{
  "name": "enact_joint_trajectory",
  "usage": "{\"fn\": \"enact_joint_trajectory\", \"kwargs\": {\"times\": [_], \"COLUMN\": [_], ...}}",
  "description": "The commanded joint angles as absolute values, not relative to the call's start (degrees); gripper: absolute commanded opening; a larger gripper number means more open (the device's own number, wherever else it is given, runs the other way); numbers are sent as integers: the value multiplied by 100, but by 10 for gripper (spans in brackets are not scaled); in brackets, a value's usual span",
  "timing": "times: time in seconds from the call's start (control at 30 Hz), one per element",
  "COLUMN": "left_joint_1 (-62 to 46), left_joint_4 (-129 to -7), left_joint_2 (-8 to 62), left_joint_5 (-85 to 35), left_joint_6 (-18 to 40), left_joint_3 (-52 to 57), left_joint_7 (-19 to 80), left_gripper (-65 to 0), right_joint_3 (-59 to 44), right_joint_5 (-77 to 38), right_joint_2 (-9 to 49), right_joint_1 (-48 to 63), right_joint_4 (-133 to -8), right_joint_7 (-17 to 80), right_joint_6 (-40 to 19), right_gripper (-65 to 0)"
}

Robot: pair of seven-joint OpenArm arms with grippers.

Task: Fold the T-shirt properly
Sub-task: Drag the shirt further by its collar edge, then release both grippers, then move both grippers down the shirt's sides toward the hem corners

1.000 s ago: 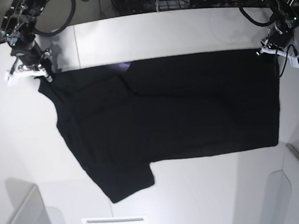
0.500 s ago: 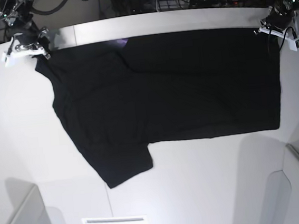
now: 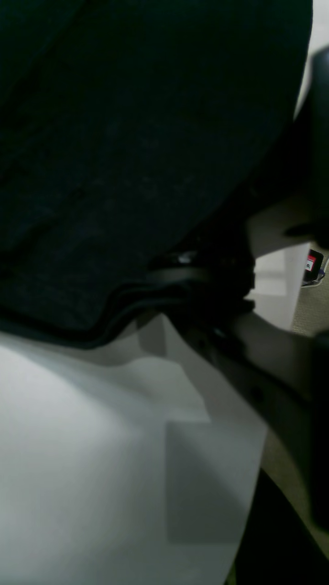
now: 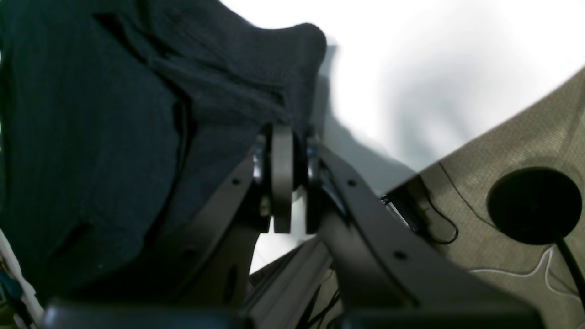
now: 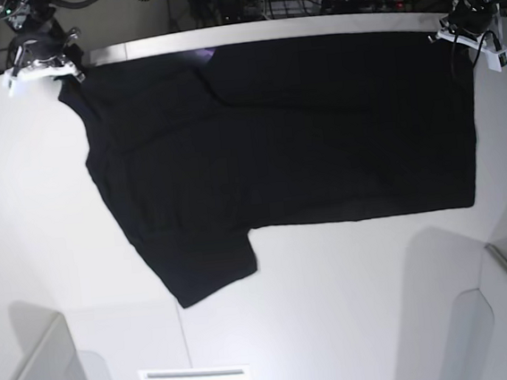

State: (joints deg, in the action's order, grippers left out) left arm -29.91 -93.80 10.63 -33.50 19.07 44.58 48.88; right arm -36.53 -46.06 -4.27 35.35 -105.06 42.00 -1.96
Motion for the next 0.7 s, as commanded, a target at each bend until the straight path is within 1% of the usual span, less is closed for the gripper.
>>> {"fn": "enact_joint_trajectory", "kwargs": {"times": [0.0,0.17,0.33,0.67], "left_joint_1": [-3116,-3178,-3301,-3301], "left_joint_4": [-9455,-9455,-9464,-9455], "left_joint_2": [1130,989,971,971], "left_joint_5": [-3301,-3301,-3301,-3301], "left_joint_6": [1886,1886,1886,1886], "left_joint_3": [4514,4532,4523,4532], "left_joint_7": [4919,4919,4919,4919], "left_gripper": [-650,-650,-650,-650], "right_joint_3": [-3697,-3705,-3697,-3697], "right_joint_5": [-4629,-4629,-4620,-4611], "right_joint_2": [-391,-391,-391,-391], "right_joint_1": [3609,3749,3767,3767], "right_joint_4": [-10615,-10615,-10580,-10580], "right_joint_7": [4110,4110,3934,3960], "right_joint_6": [-215,-215,-215,-215], "right_gripper": [-650,-650,-650,-650]}}
